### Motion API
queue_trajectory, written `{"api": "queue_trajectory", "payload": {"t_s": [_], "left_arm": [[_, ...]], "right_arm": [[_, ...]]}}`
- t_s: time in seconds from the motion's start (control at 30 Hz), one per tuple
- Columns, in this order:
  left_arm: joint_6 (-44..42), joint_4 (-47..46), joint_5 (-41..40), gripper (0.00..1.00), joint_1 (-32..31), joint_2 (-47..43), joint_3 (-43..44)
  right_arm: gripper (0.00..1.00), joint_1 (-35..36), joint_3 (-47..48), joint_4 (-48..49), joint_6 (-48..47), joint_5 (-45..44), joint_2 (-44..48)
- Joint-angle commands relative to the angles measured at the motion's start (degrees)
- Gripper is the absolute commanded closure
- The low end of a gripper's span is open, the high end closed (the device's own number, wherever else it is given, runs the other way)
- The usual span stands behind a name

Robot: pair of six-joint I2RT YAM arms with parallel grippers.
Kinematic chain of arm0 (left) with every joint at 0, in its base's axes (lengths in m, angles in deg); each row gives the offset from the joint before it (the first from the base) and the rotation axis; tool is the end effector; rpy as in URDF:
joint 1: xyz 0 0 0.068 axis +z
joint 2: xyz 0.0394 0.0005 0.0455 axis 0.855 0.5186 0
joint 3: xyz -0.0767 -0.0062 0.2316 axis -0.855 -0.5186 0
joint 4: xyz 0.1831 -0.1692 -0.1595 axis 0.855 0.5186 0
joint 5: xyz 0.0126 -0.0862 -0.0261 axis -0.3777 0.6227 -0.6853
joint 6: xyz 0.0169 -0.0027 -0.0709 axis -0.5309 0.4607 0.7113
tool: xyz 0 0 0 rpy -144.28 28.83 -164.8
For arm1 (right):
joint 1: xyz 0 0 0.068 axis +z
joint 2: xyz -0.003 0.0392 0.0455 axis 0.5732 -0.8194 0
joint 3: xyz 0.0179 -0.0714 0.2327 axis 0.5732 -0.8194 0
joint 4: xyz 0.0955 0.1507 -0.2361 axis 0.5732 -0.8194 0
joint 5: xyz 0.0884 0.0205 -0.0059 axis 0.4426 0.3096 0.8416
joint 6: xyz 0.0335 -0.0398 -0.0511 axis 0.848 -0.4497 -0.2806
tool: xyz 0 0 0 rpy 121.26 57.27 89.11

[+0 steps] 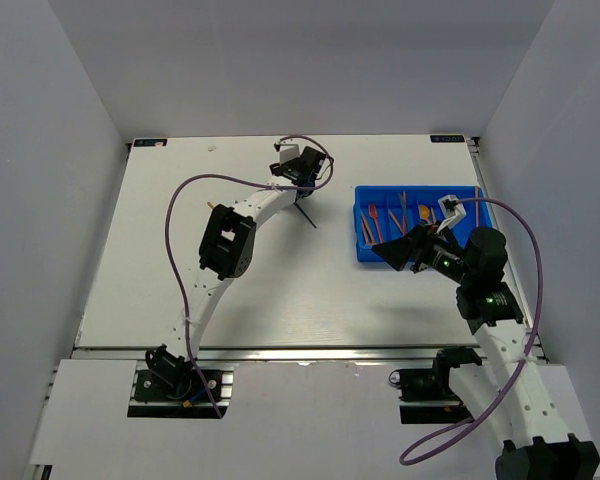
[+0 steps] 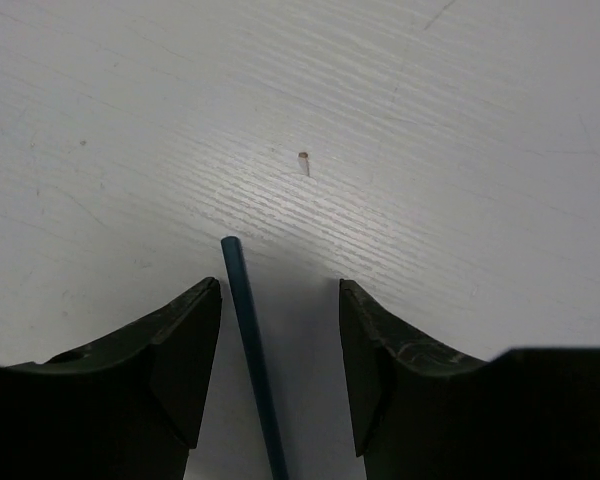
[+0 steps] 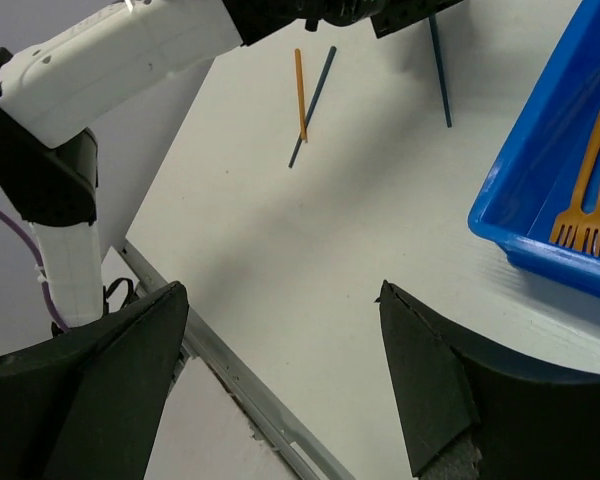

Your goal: Sort the eating utensils into containers

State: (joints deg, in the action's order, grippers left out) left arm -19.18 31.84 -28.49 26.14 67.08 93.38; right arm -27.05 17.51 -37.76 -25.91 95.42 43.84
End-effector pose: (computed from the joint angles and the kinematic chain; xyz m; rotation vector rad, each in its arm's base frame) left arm 0.5088 -0.2785 0.1039 -0.4287 2.1781 0.2128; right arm 0.2398 0.0699 0.2750 -0.1250 1.8123 1.0498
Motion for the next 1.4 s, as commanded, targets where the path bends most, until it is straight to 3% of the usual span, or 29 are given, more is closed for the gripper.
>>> {"api": "queue_trajectory", "payload": {"t_s": [0.0,0.13,0.23,0.37,0.4,0.47,0.53,0.67,0.77,0.93,1.1,1.37], "left_arm": [[-0.9,0.5,1.1,0.40,0.5,-0.5,3.5],[-0.6,2.6,1.4,0.46,0.5,0.2,3.0],[-0.5,4.7,2.2,0.64,0.5,1.1,3.1],[0.3,6.0,4.2,0.77,0.5,0.5,0.4],[0.4,5.9,4.9,0.85,0.5,0.1,-0.7],[0.2,5.7,6.3,0.88,0.5,-1.3,-4.5],[-0.1,5.6,6.8,1.00,0.2,-2.5,-8.8],[-0.9,1.7,7.4,1.00,-1.1,-10.5,-19.9],[-0.8,-4.4,9.8,1.00,-2.4,-19.3,-30.7],[0.6,-13.7,14.0,1.00,-4.9,-32.4,-44.1],[1.7,-20.3,16.9,1.00,-6.4,-42.8,-55.5],[4.9,-28.7,23.1,1.00,-8.2,-55.3,-67.5]], "right_arm": [[0.19,0.4,1.5,-1.9,-1.7,-0.5,2.8],[0.20,1.0,1.6,-1.3,-1.4,0.1,2.8],[0.20,1.1,1.8,-0.8,-1.0,0.3,2.9],[0.20,1.1,1.2,-0.3,-0.7,0.6,2.9],[0.20,1.1,1.1,0.1,-0.5,0.7,2.9],[0.19,1.1,0.9,0.2,-0.5,0.9,2.7],[0.18,1.2,0.9,0.3,-0.5,1.3,2.1],[0.15,1.5,0.4,0.4,-1.6,1.5,0.2],[0.17,5.1,1.5,-1.1,-4.6,-5.1,-4.2],[0.18,21.2,5.4,-3.7,-8.3,-24.8,-17.6],[0.24,27.2,4.5,8.6,-3.3,-24.9,-27.3],[0.28,31.2,8.7,20.2,3.2,-22.7,-37.9]]}}
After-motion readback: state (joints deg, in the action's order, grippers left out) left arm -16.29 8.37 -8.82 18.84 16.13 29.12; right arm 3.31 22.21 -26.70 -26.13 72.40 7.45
